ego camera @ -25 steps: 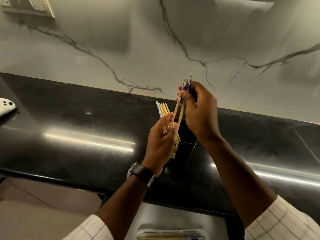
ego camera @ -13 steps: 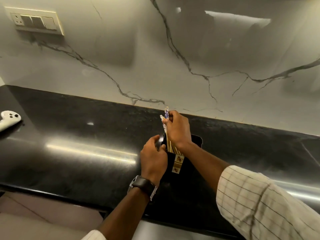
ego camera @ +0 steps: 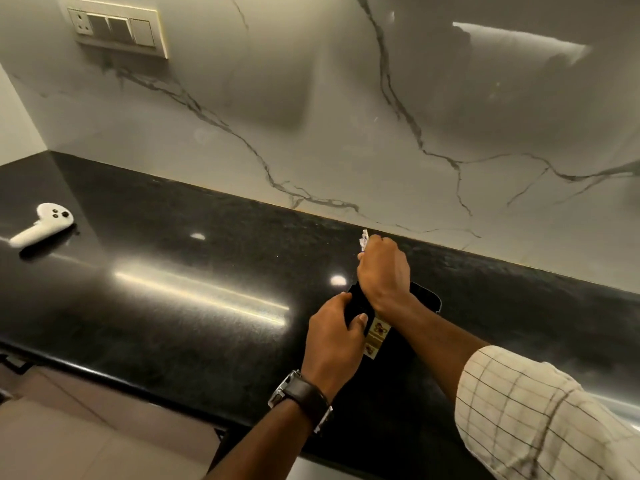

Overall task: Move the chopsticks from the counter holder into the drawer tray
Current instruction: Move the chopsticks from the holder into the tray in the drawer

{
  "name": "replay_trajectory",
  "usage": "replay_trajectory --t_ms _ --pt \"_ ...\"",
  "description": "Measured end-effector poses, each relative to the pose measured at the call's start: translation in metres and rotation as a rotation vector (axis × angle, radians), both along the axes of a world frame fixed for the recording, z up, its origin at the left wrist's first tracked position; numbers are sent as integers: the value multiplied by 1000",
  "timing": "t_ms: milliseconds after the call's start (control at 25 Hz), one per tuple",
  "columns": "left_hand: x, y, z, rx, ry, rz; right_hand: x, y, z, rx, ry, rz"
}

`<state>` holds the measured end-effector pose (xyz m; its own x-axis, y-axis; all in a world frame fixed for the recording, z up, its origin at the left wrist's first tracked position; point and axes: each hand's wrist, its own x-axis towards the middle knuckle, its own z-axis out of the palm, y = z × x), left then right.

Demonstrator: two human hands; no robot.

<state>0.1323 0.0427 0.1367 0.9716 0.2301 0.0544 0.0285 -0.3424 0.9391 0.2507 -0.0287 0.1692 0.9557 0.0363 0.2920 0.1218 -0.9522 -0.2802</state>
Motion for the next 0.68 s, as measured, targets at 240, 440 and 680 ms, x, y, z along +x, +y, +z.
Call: replay_trajectory --t_ms 240,440,680 --pt "-3 -15 -10 246 -52 -135 -8 -11 -3 -46 16 9" --pt "-13 -24 -16 469 -76 -243 -20 -25 4 0 13 -10" --pt "-21 -42 -16 560 -39 -224 -41 -60 54 333 -148 72"
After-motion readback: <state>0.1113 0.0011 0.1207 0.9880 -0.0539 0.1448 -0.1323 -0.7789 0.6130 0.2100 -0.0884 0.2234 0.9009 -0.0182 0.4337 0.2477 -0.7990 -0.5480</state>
